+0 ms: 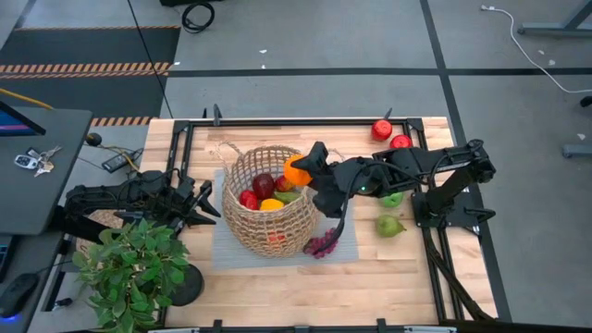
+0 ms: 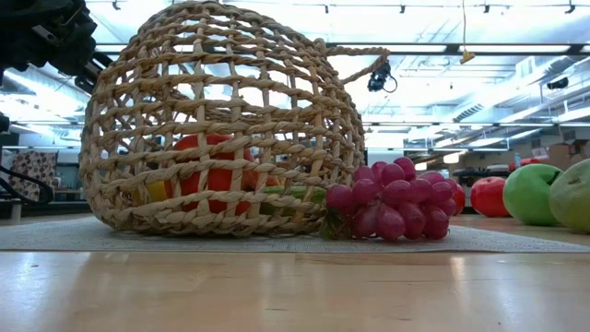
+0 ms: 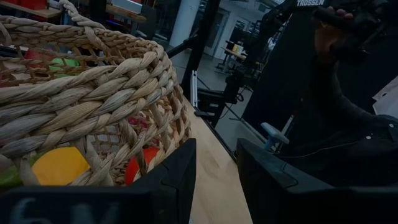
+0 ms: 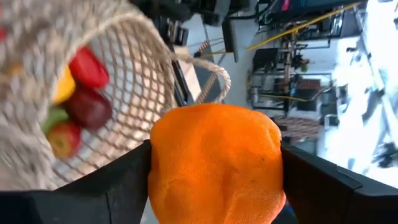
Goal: Build produce basket
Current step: Put the orange into the brown basket
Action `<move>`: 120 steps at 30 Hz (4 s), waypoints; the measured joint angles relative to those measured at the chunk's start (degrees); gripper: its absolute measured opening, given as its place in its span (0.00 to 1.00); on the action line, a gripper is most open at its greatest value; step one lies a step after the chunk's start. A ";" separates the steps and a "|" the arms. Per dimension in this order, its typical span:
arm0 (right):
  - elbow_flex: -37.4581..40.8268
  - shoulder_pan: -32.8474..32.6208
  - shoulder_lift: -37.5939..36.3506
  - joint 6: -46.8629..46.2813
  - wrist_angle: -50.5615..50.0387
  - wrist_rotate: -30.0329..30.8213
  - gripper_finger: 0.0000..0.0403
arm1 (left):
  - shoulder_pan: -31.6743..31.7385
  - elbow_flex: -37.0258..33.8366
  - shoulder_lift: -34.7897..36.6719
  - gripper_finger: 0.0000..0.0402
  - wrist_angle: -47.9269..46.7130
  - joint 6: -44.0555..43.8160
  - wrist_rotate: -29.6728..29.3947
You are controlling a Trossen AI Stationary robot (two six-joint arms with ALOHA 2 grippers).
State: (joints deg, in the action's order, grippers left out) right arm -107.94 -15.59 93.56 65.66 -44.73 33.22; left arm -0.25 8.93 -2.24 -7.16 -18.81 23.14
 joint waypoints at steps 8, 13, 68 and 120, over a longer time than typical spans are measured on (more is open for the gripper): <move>0.02 0.00 0.00 1.31 0.02 0.33 0.81 | 0.01 0.00 0.01 0.30 0.00 -0.02 0.01; 0.02 0.42 0.00 -8.94 0.03 -0.30 0.81 | 0.01 -0.01 0.00 0.30 0.00 -0.02 0.01; 0.02 9.71 1.61 -98.78 2.32 -14.14 0.82 | 0.00 0.00 0.01 0.30 0.00 -0.04 0.00; 0.04 20.11 29.33 -78.94 26.33 -34.29 0.82 | 0.02 -0.01 0.02 0.30 -0.02 -0.02 0.00</move>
State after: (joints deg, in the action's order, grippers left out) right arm -107.90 4.51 122.89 -13.28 -18.40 -1.06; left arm -0.23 8.92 -2.22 -7.18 -18.83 23.14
